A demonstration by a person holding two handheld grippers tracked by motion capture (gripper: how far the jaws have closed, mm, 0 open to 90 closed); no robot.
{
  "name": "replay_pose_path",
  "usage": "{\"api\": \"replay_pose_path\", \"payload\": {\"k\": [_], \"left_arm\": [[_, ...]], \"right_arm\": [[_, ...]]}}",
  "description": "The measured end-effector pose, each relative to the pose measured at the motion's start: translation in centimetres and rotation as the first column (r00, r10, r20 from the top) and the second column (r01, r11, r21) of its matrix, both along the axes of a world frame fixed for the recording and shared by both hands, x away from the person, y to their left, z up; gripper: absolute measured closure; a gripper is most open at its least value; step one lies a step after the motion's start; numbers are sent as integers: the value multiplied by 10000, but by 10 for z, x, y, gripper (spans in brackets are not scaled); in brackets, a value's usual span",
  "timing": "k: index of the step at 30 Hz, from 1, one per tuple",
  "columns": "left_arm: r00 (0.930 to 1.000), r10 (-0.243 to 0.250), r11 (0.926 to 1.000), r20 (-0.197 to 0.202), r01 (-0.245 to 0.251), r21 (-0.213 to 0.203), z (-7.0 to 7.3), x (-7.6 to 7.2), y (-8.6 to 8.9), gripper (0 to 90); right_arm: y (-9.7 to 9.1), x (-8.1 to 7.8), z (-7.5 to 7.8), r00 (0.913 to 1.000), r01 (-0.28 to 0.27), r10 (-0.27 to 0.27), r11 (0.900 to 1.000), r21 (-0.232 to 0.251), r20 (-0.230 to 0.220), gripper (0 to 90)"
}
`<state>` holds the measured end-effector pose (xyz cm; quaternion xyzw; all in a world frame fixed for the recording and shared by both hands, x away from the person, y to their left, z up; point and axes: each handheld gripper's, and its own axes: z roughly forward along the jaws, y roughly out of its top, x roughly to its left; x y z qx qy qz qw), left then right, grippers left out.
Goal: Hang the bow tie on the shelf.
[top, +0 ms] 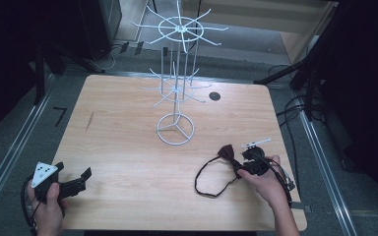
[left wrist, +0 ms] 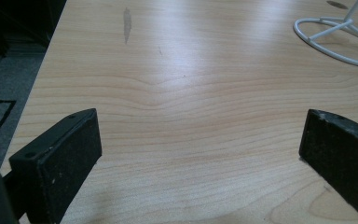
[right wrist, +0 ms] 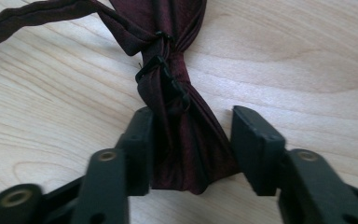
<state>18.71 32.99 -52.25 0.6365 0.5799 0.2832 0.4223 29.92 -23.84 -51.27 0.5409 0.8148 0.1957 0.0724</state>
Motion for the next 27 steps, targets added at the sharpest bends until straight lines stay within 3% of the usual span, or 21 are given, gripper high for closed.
{"api": "replay_pose_path", "payload": {"k": [2, 5, 10, 15, 16, 17, 21, 22, 23, 24, 26, 27], "left_arm": [[10000, 4, 10000, -19, -4, 0, 0, 0, 0, 0], [10000, 6, 10000, -38, -6, -7, 0, 1, 0, 0], [10000, 3, 10000, -68, -3, 29, 0, 1, 0, 0], [10000, 17, 10000, -18, -17, -33, 0, 0, 1, 0], [10000, 19, 10000, -16, -19, -28, 0, 0, 0, 0], [10000, 19, 10000, -16, -19, -28, 0, 0, 0, 0], [10000, 10, 10000, -56, -10, -16, 0, 1, 1, 0], [10000, 17, 10000, -59, -17, -8, 0, 1, 1, 0], [10000, 12, 10000, -54, -12, -14, 0, 1, 1, 0], [10000, 16, 10000, -52, -17, -22, 0, 0, 1, 0], [10000, 26, 10000, -47, -26, -29, 0, 1, 1, 0], [10000, 18, 10000, -65, -18, -33, 0, 0, 1, 0]], "right_arm": [[0, -1, 0, 10000, -8, 8, 10000, -23, 51, 573], [0, -2, -1, 9996, -75, 74, 10000, 23, 274, 693], [-1, -4, -1, 9993, -125, 119, 9998, 174, 359, 764], [-6, -7, -3, 9959, 24, -85, 9977, 676, 906, 823], [-8, -9, -3, 9919, 201, -296, 9968, 778, 1238, 829], [-8, -9, -3, 9919, 201, -296, 9968, 778, 1238, 829], [-9, -12, 4, 9801, 143, -374, 9928, 1188, 1948, 834], [-9, -13, 9, 9724, 200, -524, 9896, 1427, 2272, 834], [-9, -13, 9, 9724, 200, -524, 9896, 1427, 2272, 834], [-9, -14, 15, 9638, 205, -638, 9858, 1666, 2588, 834], [-9, -14, 17, 9598, 200, -675, 9846, 1735, 2724, 834], [-7, -14, 22, 9503, 82, -692, 9802, 1977, 3034, 834]]}}
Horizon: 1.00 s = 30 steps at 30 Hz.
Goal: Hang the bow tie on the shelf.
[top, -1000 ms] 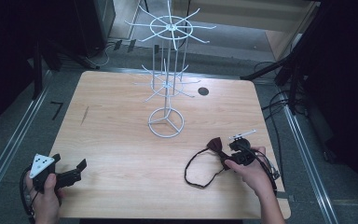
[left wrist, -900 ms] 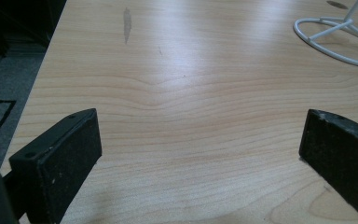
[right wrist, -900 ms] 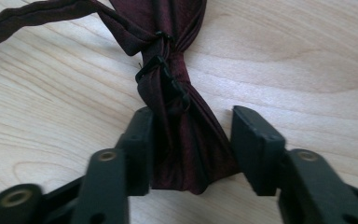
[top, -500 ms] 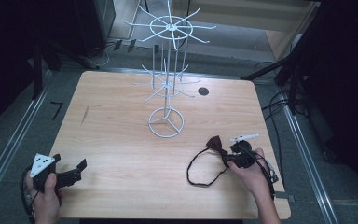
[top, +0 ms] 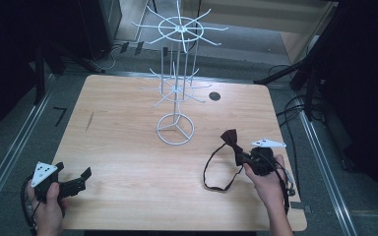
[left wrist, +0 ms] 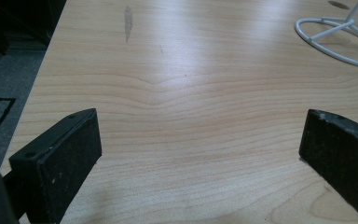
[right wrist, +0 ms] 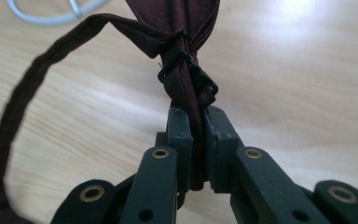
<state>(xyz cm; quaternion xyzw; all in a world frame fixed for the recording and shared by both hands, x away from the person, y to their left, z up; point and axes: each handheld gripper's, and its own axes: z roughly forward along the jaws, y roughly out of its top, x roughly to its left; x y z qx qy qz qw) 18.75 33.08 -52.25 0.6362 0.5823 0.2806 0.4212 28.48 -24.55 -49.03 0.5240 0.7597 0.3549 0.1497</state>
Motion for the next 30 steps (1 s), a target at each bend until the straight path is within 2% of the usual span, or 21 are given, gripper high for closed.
{"api": "replay_pose_path", "payload": {"k": [3, 5, 6, 7, 12, 13, 17, 18, 20, 30], "left_arm": [[10000, -9, 10000, 9, 9, -14, 0, 0, 0, 0], [10000, -10, 10000, -3, 10, -29, 0, 0, 0, 0], [10000, -8, 10000, 3, 8, -39, 0, 0, 0, 0], [10000, -4, 10000, -10, 4, -54, 0, 0, 0, 0], [10000, 12, 10000, 12, -12, -97, 0, 1, 1, 0], [10000, 28, 9999, 20, -28, -118, 0, 0, 1, 0], [10000, 33, 9999, 22, -33, -130, 0, 0, 1, 0], [10000, 35, 9999, 21, -35, -134, 0, 0, 1, 0], [10000, 46, 9999, 18, -46, -128, 0, 0, 1, 0], [10000, 24, 9999, 10, -24, -137, 0, 0, 1, 0]], "right_arm": [[2, -1, 4, 9998, 49, -51, 9999, 104, 207, 834], [5, -1, 10, 9978, 18, -32, 9997, 224, 658, 834], [5, -1, 10, 9978, 18, -32, 9997, 224, 658, 834], [6, -2, 14, 9959, -36, -3, 9991, 420, 905, 834], [10, -4, 21, 9919, -120, 39, 9980, 625, 1273, 834], [13, -5, 25, 9860, -297, 175, 9970, 712, 1660, 833], [19, -6, 30, 9798, -440, 277, 9959, 785, 1980, 833], [21, -6, 35, 9747, -605, 395, 9941, 896, 2199, 833], [22, -6, 36, 9734, -601, 387, 9942, 889, 2258, 832], [33, 0, 63, 9562, -568, 178, 9905, 1254, 2922, 832]]}}
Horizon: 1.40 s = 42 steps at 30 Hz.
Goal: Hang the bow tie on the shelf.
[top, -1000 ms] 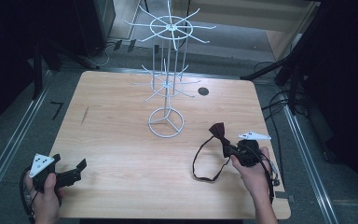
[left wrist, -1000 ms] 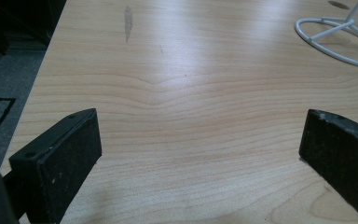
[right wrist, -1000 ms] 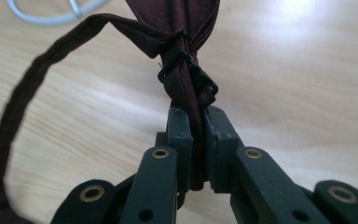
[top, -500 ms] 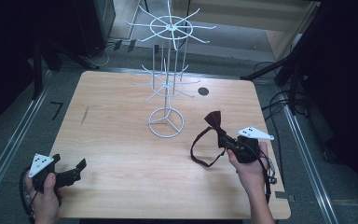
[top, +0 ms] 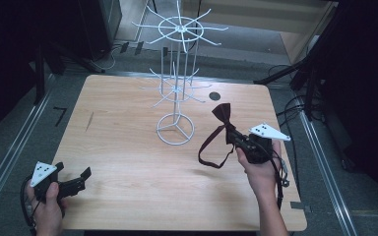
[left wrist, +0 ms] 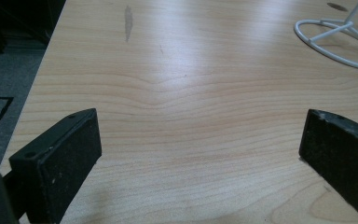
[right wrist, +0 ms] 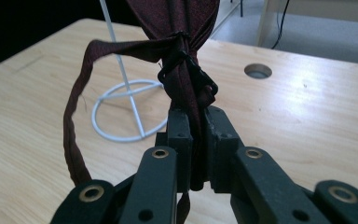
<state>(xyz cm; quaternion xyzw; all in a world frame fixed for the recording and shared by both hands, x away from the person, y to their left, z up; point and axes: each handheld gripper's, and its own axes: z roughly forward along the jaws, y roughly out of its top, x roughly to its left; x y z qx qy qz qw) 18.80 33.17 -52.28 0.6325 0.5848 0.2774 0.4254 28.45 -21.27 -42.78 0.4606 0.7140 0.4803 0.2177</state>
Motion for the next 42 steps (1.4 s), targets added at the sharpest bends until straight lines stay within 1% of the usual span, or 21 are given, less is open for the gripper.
{"api": "replay_pose_path", "payload": {"k": [2, 3, 5, 7, 10, 13, 20, 21, 24, 33, 42], "left_arm": [[10000, -6, 10000, 3, 6, 5, 0, 0, 0, 0], [10000, -17, 10000, -13, 17, 8, 0, 0, 0, 0], [10000, -17, 10000, -21, 17, 10, 0, 0, 0, 0], [10000, -24, 10000, -17, 24, -2, 0, 0, 0, 0], [10000, -32, 10000, -38, 32, 0, 0, 0, 0, 0], [10000, -29, 10000, -29, 29, -3, 0, 0, 0, 0], [10000, -17, 10000, -24, 16, -24, 0, 0, 1, 0], [10000, -18, 10000, -27, 18, -17, 0, 0, 1, 0], [10000, -15, 10000, -18, 15, -38, 0, 0, 1, 0], [10000, -1, 10000, 3, 1, -59, 0, 0, 1, 0], [10000, 10, 9999, -35, -11, -112, 0, 0, 2, 0]], "right_arm": [[1, 1, 2, 10000, 61, -62, 10000, 19, 37, 833], [2, 3, 6, 9999, 90, -92, 9999, 136, 103, 832], [3, 4, 8, 9998, 123, -125, 9998, 178, 137, 833], [6, 8, 14, 9995, 224, -231, 9992, 320, 234, 833], [8, 9, 17, 9993, 234, -245, 9990, 371, 295, 832], [14, 14, 22, 9989, 304, -320, 9984, 468, 354, 833], [23, 22, 25, 9979, 486, -500, 9981, 369, 400, 832], [27, 24, 26, 9974, 615, -624, 9978, 263, 370, 833], [30, 26, 28, 9966, 705, -712, 9973, 192, 408, 832], [44, 35, 40, 9935, 1073, -1073, 9942, 26, 377, 831], [55, 43, 49, 9933, 1088, -1085, 9940, -57, 409, 830]]}}
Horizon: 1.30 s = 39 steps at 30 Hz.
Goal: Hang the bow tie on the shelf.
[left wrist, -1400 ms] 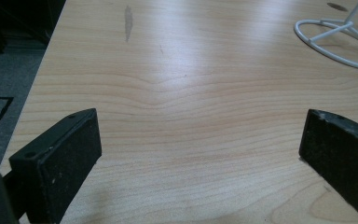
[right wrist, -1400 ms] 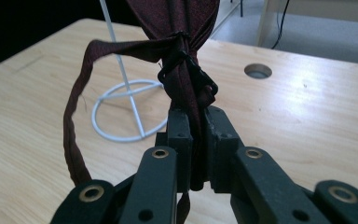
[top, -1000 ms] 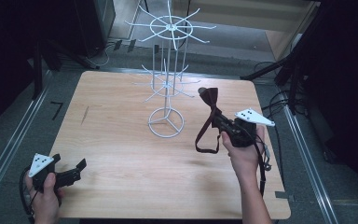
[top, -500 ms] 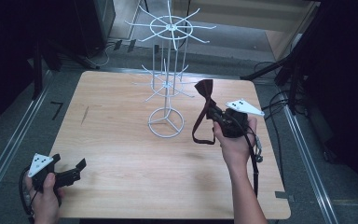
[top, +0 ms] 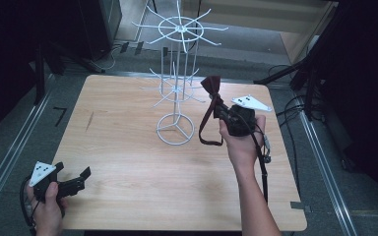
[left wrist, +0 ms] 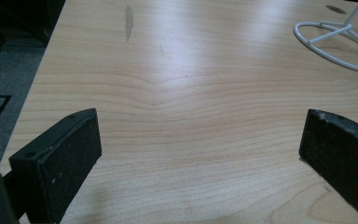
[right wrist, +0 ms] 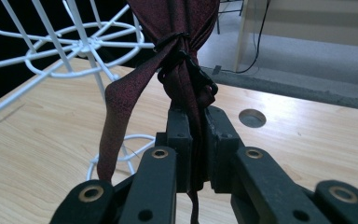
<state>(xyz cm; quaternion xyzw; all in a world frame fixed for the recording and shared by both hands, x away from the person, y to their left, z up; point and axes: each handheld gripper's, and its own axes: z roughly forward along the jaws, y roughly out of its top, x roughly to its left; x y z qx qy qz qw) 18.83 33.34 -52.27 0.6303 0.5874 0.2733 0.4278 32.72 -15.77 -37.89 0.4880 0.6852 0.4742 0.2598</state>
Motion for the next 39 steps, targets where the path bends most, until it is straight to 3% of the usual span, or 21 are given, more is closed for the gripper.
{"api": "replay_pose_path", "payload": {"k": [9, 18, 39], "left_arm": [[10000, -23, 10000, -2, 23, -31, 0, 0, 0, 0], [10000, -35, 10000, -25, 35, -72, 0, 0, 1, 0], [10000, -18, 10000, -67, 18, -93, 0, 1, 1, 0]], "right_arm": [[16, 5, 6, 10000, 15, -15, 9999, -138, -28, 829], [27, 12, -3, 9994, 139, -148, 9995, -290, -317, 827], [29, 15, -49, 9955, 284, -305, 9993, -237, -897, 821]]}}
